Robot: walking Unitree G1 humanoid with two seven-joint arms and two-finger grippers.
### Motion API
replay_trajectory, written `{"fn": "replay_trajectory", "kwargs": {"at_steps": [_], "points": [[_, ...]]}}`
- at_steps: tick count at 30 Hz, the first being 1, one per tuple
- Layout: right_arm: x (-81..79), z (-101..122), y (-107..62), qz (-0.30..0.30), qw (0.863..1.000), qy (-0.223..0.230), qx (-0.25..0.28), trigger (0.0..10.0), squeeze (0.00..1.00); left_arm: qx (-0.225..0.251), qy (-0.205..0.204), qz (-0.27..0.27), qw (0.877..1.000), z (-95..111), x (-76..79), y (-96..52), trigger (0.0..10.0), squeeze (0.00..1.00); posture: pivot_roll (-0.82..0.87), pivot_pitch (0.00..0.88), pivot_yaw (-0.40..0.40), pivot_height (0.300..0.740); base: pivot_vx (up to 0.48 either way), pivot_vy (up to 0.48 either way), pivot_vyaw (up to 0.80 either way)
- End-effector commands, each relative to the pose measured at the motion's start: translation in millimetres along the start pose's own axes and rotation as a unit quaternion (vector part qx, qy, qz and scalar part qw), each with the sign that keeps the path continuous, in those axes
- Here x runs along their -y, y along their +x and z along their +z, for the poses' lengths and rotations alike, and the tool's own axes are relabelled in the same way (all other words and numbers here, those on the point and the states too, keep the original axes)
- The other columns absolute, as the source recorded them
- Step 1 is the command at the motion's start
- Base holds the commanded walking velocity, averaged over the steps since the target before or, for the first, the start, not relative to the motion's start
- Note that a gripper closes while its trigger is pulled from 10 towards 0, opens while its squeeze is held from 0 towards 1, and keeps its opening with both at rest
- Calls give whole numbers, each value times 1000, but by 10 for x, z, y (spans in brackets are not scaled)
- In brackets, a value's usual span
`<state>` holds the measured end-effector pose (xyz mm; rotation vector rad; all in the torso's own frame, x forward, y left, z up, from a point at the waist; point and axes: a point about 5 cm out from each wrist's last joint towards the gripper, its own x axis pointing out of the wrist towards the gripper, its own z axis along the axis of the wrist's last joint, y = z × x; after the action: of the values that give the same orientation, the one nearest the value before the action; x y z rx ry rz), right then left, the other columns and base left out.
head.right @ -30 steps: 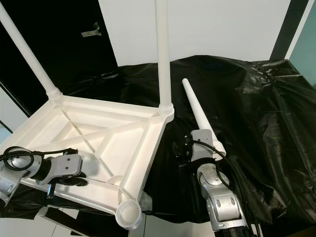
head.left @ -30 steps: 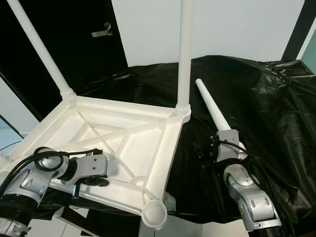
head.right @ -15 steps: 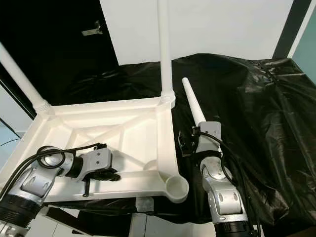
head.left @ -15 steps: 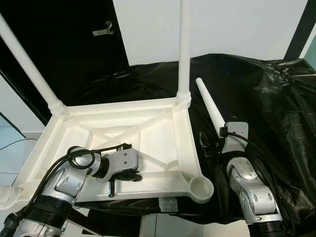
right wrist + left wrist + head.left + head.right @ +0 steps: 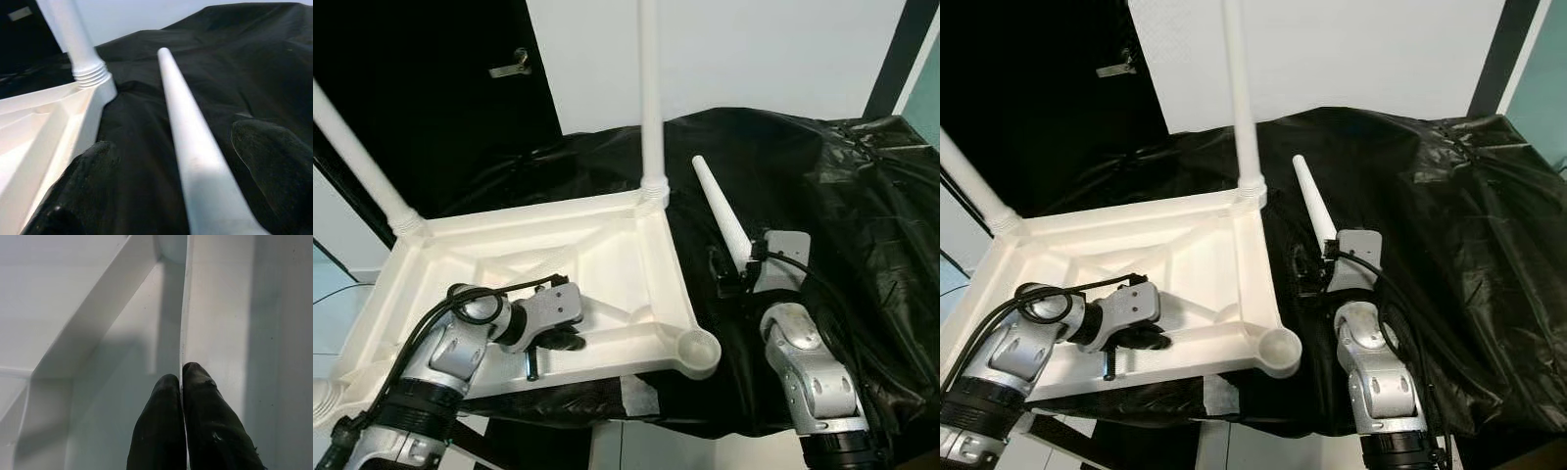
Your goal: Building children table
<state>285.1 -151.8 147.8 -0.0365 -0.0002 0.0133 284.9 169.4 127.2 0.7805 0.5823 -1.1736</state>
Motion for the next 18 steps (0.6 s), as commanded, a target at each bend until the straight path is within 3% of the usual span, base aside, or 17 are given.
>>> {"fn": "replay_trajectory", "kwargs": {"at_steps": [1,2,3,4,5,6,8,9,10,11,18], "points": [[1,51,8,0,1000,7,7,10000,0,-13,-17,188,982,-69,-164,-109,8314,0,18,0,111,740,0,0,0],[15,56,6,-3,1000,9,7,10000,0,-3,-15,176,984,-37,-130,-98,8314,0,18,0,111,740,0,0,0],[32,61,5,-5,1000,12,7,10000,0,12,-23,158,987,8,-89,-85,10000,749,16,0,111,740,0,0,0],[48,68,5,-7,1000,13,9,10000,0,28,-28,145,989,58,-60,-77,10000,749,16,0,111,740,0,0,0],[65,69,7,-9,1000,11,7,10000,0,49,-35,134,989,114,-40,-68,10000,1000,15,0,113,740,0,0,0],[95,69,11,-15,1000,8,6,10000,0,72,-47,122,989,175,-13,-61,10000,1000,15,0,113,740,0,0,0],[95,69,11,-15,1000,8,6,10000,0,72,-47,122,989,175,-13,-61,10000,1000,15,0,113,740,0,0,0],[191,76,21,-22,1000,-1,0,10000,0,144,-61,108,982,357,13,-50,10000,173,12,0,114,740,0,0,0],[232,80,23,-25,1000,-6,-4,10000,0,173,-69,104,977,423,20,-51,10000,173,12,0,114,740,0,0,0],[277,87,26,-25,1000,-6,-6,10000,0,196,-73,107,972,479,17,-53,10000,0,11,0,111,740,0,0,0],[453,112,78,-16,999,6,-36,10000,0,256,-93,99,957,599,12,-125,10000,0,7,0,99,740,0,0,0]]}}
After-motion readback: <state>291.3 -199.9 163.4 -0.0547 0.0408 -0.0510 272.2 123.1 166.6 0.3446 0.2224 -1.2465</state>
